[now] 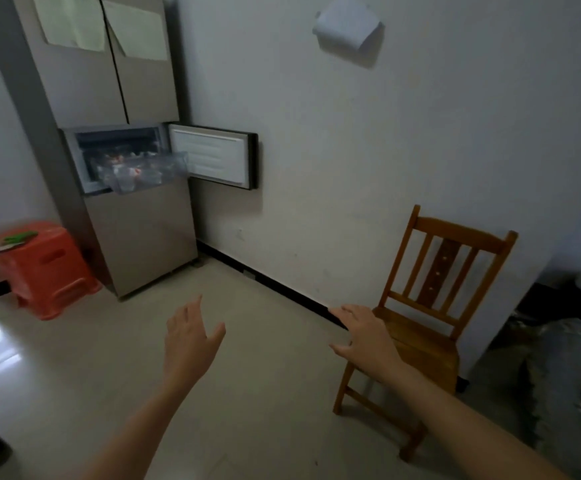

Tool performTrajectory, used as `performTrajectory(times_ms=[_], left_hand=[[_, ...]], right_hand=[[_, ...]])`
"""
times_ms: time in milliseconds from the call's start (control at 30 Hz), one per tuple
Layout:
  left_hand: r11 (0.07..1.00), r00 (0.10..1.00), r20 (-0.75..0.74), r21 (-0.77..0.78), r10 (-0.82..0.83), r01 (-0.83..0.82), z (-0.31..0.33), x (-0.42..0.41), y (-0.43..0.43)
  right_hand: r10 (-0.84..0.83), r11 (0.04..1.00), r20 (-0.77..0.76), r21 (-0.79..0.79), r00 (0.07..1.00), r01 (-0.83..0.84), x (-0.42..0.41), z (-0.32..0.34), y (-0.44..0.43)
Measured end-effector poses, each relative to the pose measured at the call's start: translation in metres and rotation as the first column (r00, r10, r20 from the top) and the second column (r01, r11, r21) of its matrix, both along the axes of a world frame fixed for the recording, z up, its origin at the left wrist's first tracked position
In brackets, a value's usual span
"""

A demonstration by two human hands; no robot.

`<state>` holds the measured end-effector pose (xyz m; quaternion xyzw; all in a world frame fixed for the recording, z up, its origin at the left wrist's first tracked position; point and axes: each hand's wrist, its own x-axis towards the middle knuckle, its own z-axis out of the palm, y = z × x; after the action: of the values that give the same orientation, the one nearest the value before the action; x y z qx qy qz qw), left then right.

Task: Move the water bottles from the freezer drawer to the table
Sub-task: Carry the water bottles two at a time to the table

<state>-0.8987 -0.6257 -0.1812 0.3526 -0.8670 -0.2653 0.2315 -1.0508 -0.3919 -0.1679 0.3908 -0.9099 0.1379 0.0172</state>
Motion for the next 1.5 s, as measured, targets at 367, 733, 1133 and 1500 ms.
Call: performTrajectory(times_ms=[367, 733, 1133, 1500], left_hand=[[0.998, 0.998, -0.002, -0.017, 0.064, -0.064, 0.003, -0.168, -0.002], [0.959, 0.965, -0.012, -0.109, 0.263, -0.263, 0.020, -0.243, -0.053], [0.892, 0.897, -0.098, -0.106, 0.430, -0.439, 0.020, -0.283, -0.195], [0.874, 0.872, -0.152, -0.082, 0.465, -0.480, 0.026, -0.342, -0.310]], right_hand=[[0.088, 0.996, 0.026, -0.002, 0.996, -0.088, -0.184, 0.001, -0.009], [0.280, 0.959, 0.061, -0.058, 0.958, -0.277, -0.298, 0.004, -0.095], [0.455, 0.888, -0.033, -0.054, 0.890, -0.456, -0.362, 0.014, -0.274], [0.459, 0.882, -0.035, -0.101, 0.888, -0.460, -0.433, 0.035, -0.412]])
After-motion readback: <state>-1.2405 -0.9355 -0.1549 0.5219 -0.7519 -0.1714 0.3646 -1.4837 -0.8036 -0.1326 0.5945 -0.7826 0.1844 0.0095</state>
